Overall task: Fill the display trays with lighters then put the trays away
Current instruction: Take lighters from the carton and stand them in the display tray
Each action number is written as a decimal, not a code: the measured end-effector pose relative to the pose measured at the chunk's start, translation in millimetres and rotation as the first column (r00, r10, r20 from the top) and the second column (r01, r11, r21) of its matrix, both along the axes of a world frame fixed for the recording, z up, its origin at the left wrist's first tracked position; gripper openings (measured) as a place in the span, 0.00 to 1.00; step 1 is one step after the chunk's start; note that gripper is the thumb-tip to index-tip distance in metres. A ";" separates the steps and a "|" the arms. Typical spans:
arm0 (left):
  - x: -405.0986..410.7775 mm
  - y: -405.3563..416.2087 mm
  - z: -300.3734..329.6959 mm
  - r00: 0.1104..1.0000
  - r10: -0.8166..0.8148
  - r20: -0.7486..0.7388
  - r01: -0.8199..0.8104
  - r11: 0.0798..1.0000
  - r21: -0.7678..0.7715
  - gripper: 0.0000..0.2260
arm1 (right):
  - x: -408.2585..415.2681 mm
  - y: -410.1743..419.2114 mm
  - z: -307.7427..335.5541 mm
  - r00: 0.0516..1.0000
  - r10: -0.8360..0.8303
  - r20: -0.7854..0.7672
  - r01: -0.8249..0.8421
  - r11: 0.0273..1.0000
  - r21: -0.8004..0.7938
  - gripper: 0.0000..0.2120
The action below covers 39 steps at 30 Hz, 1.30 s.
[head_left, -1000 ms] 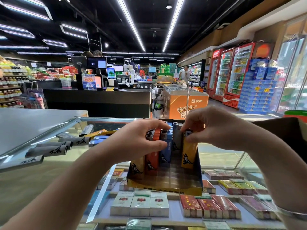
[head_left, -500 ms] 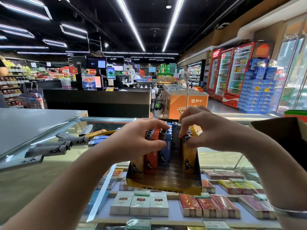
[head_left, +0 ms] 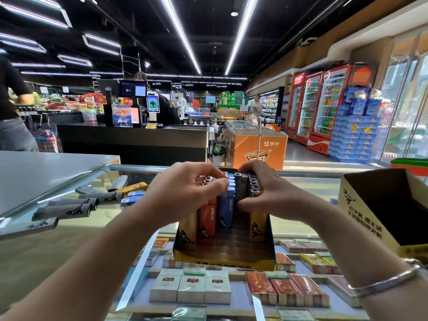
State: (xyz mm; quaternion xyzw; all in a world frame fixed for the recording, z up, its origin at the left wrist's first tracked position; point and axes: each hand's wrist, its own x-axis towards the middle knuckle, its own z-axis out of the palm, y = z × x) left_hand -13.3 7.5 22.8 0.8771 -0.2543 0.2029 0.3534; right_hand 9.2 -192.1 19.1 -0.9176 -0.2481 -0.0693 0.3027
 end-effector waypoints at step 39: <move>35.6 90.5 -35.9 0.857 0.511 -0.071 -0.385 0.725 0.571 0.06 | 14.6 18.0 -19.4 0.996 0.003 0.085 -0.028 0.953 0.301 0.11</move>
